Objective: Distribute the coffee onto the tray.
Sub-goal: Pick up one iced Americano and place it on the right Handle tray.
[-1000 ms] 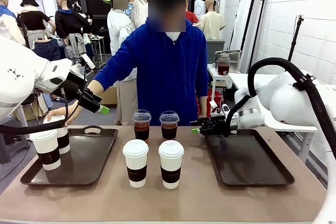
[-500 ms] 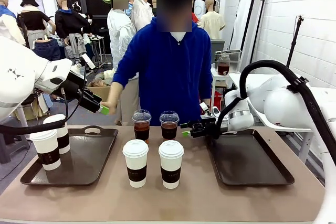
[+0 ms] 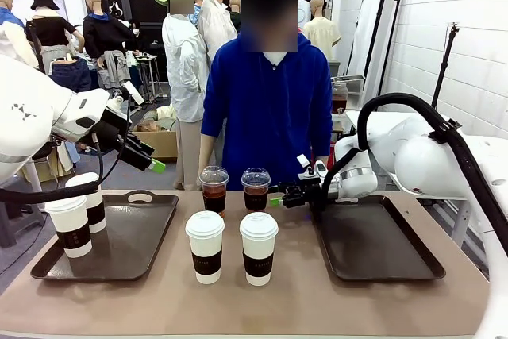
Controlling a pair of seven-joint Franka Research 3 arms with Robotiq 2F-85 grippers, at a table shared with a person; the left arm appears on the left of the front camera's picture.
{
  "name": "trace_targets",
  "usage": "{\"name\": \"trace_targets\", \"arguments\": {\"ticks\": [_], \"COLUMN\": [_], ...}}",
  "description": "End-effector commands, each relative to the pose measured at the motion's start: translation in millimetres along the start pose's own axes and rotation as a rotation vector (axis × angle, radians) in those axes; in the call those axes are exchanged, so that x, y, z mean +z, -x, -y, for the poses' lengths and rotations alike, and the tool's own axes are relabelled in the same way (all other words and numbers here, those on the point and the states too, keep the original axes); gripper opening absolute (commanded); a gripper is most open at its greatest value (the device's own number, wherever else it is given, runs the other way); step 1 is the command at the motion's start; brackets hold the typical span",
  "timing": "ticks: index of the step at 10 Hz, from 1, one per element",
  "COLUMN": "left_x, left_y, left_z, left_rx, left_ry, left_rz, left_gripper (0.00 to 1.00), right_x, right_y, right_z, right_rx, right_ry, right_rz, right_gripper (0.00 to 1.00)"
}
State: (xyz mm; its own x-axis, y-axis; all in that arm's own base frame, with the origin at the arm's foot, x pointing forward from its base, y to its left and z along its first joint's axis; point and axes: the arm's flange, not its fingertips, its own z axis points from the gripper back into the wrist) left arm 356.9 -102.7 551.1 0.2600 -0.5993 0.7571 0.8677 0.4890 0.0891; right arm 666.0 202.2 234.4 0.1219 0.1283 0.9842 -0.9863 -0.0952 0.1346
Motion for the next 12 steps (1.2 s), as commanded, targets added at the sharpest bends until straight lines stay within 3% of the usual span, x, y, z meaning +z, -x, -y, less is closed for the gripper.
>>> {"name": "trace_targets", "arguments": {"ticks": [1, 12], "left_x": [-1, -1], "left_y": [2, 2], "left_z": [-3, -3], "left_rx": [-0.014, -0.014], "left_ry": [0.012, 0.012], "left_rz": [0.008, 0.008], "left_gripper": [1.00, 1.00], "right_x": [-10, -48], "right_y": [-1, 2], "right_z": [9, 21], "right_rx": [0.000, -0.024], "right_ry": [-0.013, -0.095], "right_rz": [0.019, 0.010], "right_gripper": [1.00, 1.00]}}
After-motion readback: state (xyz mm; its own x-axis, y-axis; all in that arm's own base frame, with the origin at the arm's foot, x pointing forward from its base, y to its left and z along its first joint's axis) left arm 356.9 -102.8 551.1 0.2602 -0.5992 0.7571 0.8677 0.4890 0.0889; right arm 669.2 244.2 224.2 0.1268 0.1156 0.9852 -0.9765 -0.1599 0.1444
